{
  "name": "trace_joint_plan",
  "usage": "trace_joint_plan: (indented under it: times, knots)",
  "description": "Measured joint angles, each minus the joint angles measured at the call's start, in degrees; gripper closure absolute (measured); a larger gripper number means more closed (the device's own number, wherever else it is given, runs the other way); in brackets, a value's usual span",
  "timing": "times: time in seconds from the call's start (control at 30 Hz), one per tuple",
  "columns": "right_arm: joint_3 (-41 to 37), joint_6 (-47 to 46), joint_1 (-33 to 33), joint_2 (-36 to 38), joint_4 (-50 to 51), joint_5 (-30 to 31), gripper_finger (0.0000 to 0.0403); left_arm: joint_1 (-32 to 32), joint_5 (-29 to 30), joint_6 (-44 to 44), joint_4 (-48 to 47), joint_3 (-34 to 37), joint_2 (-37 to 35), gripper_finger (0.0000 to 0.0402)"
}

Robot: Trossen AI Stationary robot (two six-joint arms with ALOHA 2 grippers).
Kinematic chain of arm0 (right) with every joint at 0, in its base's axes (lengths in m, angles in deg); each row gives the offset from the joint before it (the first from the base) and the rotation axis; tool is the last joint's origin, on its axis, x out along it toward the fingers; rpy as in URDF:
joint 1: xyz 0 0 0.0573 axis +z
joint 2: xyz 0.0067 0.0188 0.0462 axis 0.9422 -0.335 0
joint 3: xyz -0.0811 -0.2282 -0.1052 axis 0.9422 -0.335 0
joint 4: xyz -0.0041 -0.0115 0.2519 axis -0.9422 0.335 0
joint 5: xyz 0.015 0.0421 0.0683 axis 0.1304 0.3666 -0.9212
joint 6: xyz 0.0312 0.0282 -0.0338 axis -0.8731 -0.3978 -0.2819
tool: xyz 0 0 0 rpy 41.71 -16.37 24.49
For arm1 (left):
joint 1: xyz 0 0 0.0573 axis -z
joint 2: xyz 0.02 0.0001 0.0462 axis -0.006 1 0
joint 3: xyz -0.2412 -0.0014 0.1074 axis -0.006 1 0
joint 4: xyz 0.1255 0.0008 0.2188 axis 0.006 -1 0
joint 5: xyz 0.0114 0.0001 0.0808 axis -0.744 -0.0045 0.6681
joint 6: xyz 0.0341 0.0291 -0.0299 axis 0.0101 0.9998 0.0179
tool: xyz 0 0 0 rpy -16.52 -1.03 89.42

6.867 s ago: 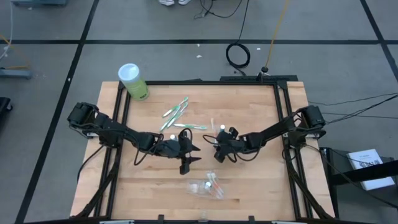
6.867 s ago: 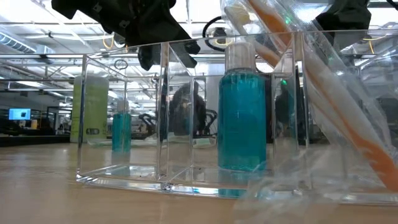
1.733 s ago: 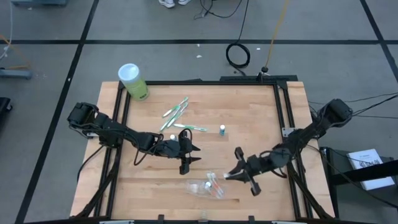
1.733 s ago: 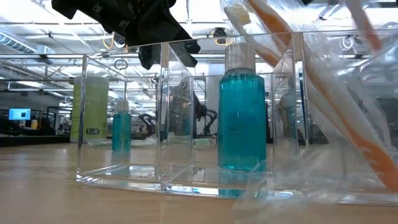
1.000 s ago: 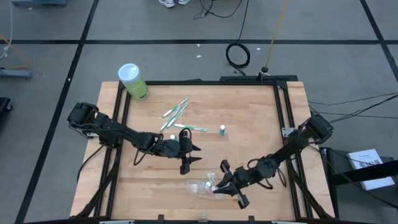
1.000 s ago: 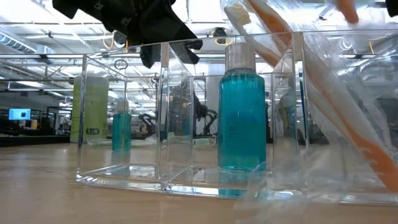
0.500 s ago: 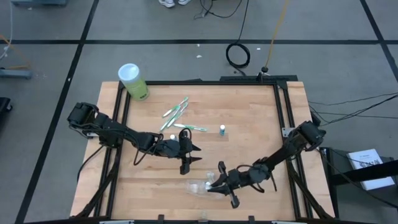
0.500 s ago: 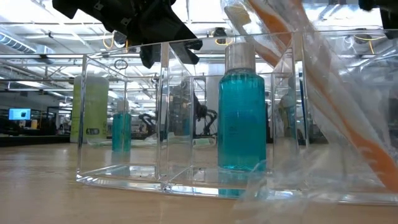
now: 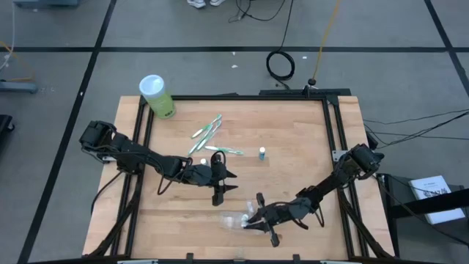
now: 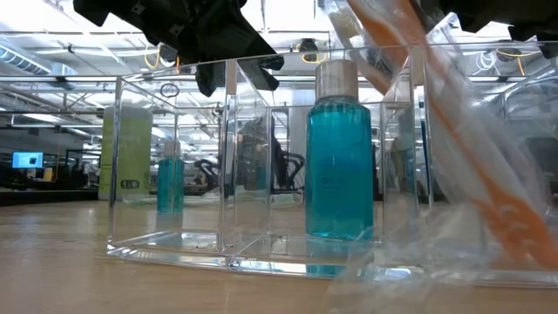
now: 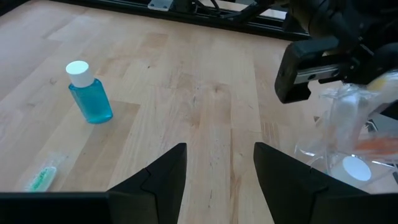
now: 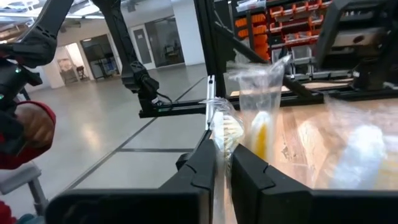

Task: Pick & Place toothbrushing station
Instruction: Put the orange toothbrush into the transparent organizer

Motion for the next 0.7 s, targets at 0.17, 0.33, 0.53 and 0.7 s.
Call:
trace_joint_plan:
  times: [0.17, 0.33, 0.53, 0.7]
  knots:
    - [0.01, -0.49, 0.00, 0.02, 2.23, -0.02, 0.0378, -0.01, 0.00, -0.02, 0.00, 0.01, 0.00, 0.0206]
    - [-0.02, -0.48, 0.00, 0.00, 2.50, -0.14, 0.0371, 0.00, 0.00, -0.02, 0.00, 0.01, 0.00, 0.0206]
    - [-0.11, 0.10, 0.26, 0.39, 2.30, -0.43, 0.0353, 0.00, 0.00, -0.02, -0.02, 0.00, 0.00, 0.0206]
    - [-0.33, 4.98, 0.83, 1.25, 3.25, -4.71, 0.0324, -0.01, -0.02, -0.02, -0.07, -0.01, 0.00, 0.0206]
